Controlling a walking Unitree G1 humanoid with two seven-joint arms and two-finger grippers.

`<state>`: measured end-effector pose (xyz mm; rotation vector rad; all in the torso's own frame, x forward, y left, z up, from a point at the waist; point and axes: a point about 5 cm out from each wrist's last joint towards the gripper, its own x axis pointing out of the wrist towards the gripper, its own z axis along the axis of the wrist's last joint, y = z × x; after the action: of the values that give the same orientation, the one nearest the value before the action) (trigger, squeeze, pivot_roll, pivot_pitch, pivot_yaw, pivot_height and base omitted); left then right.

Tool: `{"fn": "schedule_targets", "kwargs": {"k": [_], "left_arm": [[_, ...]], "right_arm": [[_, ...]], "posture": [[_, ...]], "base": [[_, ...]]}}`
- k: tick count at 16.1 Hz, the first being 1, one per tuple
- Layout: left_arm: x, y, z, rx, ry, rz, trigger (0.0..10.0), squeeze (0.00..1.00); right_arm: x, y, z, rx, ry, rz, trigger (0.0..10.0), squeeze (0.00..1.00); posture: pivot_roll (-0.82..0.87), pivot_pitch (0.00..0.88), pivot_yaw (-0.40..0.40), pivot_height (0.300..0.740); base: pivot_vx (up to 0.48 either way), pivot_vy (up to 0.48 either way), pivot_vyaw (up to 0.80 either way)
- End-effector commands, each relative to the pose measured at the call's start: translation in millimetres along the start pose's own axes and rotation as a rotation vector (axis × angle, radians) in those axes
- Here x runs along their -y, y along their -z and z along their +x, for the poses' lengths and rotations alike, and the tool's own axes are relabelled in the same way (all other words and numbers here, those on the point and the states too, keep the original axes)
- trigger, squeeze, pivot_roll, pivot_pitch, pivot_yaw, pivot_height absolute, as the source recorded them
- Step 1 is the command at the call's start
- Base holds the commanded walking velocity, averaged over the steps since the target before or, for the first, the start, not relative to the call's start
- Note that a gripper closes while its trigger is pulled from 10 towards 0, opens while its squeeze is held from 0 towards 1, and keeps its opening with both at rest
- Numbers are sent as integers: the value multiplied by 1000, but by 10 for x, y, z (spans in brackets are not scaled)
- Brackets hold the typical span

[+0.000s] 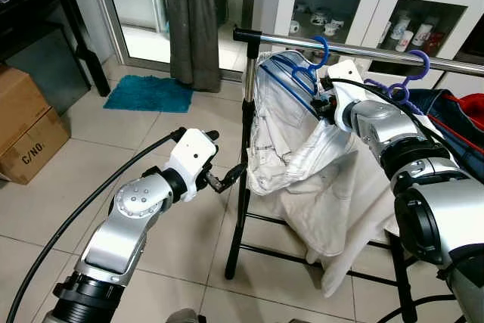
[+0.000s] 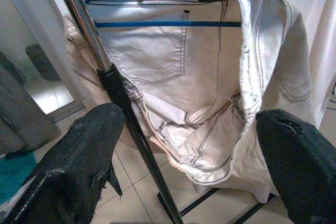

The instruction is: Hang hanger

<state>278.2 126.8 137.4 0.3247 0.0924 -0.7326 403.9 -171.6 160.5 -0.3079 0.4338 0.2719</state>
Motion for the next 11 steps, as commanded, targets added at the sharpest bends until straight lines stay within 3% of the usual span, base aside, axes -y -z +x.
{"fn": "schedule_targets", "kwargs": {"k": [1,6,11], "left_arm": [[30,-51,8,14,29,16,10000,0],[142,-120,-20,65,139,-31,10000,0],[115,-116,-15,59,126,-25,10000,0]], "right_arm": [[-20,-36,4,6,-14,-11,0,0],[-27,-8,8,-2,-18,-13,0,0],[-34,-13,11,9,-15,-8,0,0]], "posture": [[16,0,-33,740],[15,0,-34,740],[16,0,-37,740]], "base": [[0,0,0],[0,0,0],[0,0,0]]}}
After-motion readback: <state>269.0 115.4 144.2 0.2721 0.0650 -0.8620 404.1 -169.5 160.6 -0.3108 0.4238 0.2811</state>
